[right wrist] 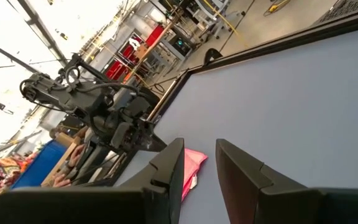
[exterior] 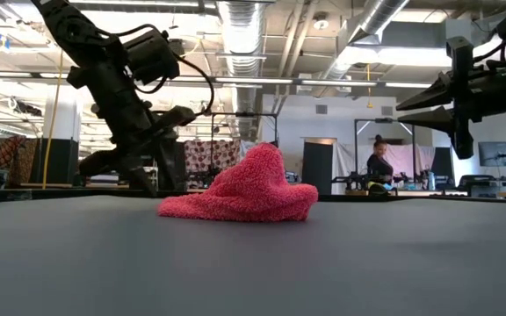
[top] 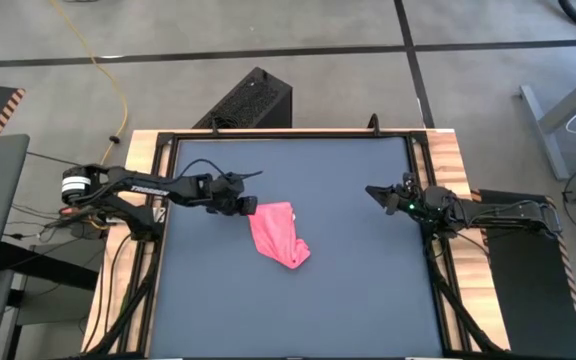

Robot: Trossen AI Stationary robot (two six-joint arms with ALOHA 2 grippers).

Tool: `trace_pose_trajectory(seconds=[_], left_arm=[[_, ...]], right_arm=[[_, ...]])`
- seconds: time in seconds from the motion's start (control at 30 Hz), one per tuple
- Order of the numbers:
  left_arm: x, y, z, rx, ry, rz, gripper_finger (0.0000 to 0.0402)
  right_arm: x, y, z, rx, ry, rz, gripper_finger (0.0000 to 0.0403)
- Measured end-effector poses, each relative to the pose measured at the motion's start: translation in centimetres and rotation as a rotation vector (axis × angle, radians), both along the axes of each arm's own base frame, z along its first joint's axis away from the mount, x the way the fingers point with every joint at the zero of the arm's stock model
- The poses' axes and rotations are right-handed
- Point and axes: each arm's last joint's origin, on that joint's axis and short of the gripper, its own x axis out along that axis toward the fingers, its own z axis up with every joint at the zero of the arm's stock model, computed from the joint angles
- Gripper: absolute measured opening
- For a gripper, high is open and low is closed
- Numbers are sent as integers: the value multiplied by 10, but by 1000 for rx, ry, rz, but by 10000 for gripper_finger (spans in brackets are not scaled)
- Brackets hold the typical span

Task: Roll towel
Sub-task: Roll the pink towel

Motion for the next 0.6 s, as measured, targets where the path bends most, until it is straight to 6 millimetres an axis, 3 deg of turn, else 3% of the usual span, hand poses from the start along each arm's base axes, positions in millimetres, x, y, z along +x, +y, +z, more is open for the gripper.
trace_pose_trajectory(seconds=[0.6], left_arm=[[5, -1, 3, -67, -75, 5, 157]], right_arm=[[0, 0, 0, -2, 1, -3, 121]])
